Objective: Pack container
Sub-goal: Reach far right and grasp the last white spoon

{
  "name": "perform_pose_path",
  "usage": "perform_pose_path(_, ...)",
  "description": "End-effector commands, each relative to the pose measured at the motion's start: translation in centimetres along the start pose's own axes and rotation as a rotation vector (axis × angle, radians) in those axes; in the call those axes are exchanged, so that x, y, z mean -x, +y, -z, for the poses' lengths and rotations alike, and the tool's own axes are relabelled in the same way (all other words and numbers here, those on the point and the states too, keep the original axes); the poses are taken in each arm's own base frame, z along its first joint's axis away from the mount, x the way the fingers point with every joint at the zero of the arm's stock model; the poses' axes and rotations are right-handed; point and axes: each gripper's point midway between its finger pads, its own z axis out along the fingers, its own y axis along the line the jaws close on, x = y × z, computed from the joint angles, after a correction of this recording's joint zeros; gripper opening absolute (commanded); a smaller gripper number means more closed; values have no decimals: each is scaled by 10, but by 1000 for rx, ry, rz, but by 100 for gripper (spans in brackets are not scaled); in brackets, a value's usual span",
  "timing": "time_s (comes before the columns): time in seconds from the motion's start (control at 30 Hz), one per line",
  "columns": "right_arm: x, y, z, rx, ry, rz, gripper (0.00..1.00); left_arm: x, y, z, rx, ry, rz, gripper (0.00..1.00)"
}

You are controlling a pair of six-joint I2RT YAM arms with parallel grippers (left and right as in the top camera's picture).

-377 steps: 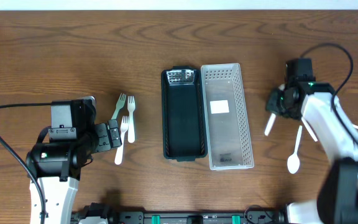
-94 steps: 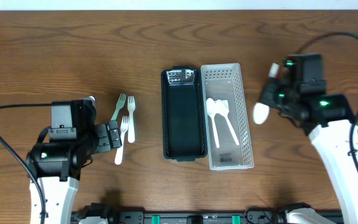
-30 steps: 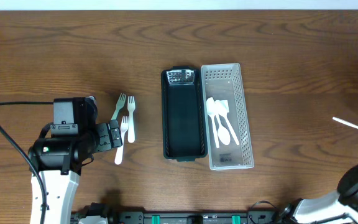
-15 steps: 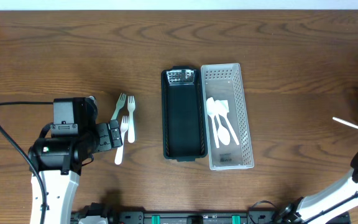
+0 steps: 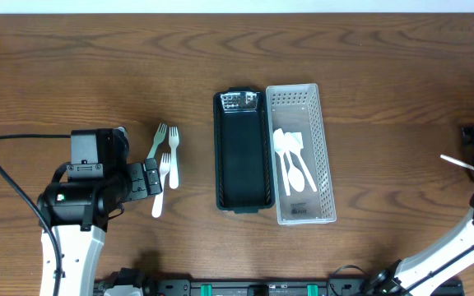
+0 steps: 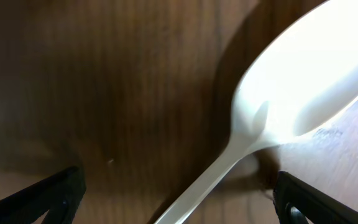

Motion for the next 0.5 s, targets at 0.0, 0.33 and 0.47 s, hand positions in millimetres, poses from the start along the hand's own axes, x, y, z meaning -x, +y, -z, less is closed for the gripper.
perform_pose_path(0.0,5,-14,-11,-26,17,-18,99,5,-1,5,-5,-15,6,98)
perform_pose_path(0.33,0,-31,-20,-60,49,-37,79,5,-1,5,-5,-15,6,98)
perform_pose_path(0.47,-4,-35,-23,-71,60,-36,66,5,-1,5,-5,-15,7,98)
